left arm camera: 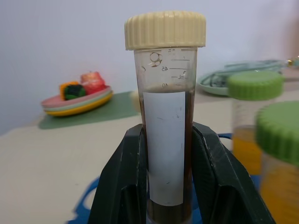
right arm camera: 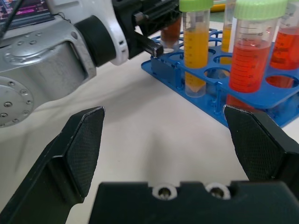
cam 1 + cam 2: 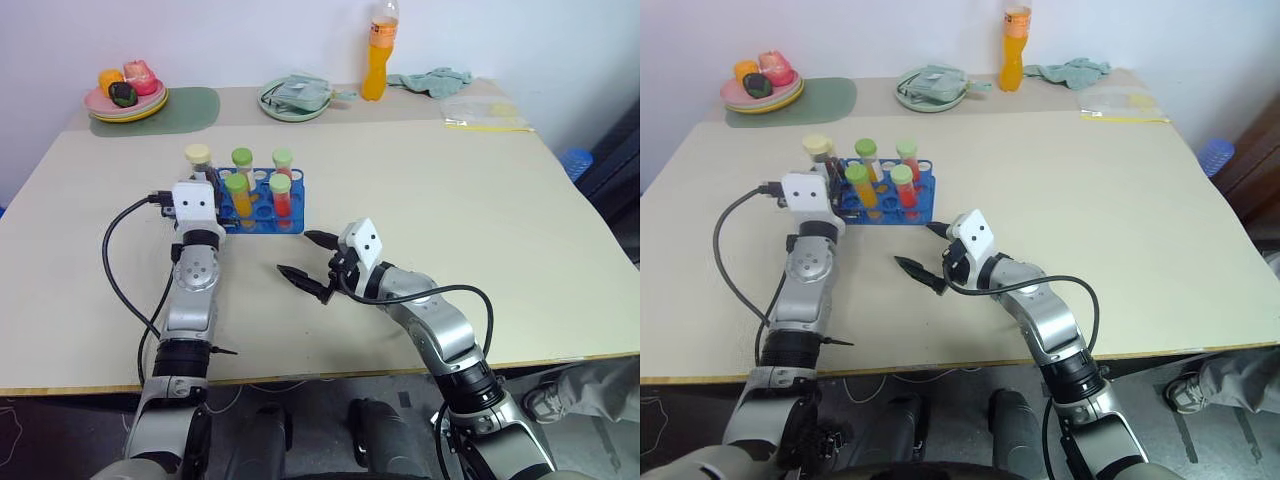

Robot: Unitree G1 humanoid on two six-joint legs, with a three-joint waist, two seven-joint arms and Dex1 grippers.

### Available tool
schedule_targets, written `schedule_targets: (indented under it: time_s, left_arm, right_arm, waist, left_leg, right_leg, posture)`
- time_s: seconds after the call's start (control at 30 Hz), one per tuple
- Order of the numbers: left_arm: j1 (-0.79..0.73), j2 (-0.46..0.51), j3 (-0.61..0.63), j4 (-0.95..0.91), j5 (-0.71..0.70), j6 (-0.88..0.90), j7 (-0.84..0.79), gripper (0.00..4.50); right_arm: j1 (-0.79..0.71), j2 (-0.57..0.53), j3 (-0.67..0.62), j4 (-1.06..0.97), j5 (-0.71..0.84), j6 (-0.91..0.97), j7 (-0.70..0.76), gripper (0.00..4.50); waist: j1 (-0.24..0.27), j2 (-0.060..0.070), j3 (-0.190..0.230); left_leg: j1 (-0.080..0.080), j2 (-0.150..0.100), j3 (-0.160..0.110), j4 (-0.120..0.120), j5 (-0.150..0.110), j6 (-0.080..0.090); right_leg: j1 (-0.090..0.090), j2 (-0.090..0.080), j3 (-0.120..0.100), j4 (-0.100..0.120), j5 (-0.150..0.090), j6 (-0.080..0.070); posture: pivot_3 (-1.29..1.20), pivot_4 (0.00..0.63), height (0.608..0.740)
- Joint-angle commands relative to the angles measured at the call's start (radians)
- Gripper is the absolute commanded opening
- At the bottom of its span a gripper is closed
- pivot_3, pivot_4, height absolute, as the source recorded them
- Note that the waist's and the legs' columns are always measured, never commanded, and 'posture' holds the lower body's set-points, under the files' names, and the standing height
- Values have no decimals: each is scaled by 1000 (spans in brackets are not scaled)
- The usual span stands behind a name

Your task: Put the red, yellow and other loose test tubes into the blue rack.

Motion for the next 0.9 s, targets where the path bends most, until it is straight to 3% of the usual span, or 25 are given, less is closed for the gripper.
schedule_targets:
  time_s: [0.03, 0.37, 0.9]
  left_arm:
    - [-23, -2, -3, 13, 3, 5, -5, 732]
    - [13, 20, 8, -56, 70, 96, 61, 732]
    - [17, -31, 28, -38, -26, 105, -8, 732]
  right_arm:
    - [-3, 10, -6, -42, 11, -13, -2, 4500]
    - [-6, 9, -6, -36, 14, -15, 7, 4500]
    - [-11, 12, -7, -25, 12, -18, 16, 4500]
  waist:
    - [0, 0, 0]
    - [-2, 0, 0]
    - [2, 1, -1]
  left_leg:
    - [0, 0, 0, 0, 0, 0]
    - [0, 0, 0, 0, 0, 0]
    - [0, 0, 0, 0, 0, 0]
  right_leg:
    - [0, 0, 0, 0, 0, 0]
    - [0, 0, 0, 0, 0, 0]
    - [0, 0, 0, 0, 0, 0]
  posture:
    - [0, 150, 740]
    - [0, 150, 740]
    - [0, 150, 740]
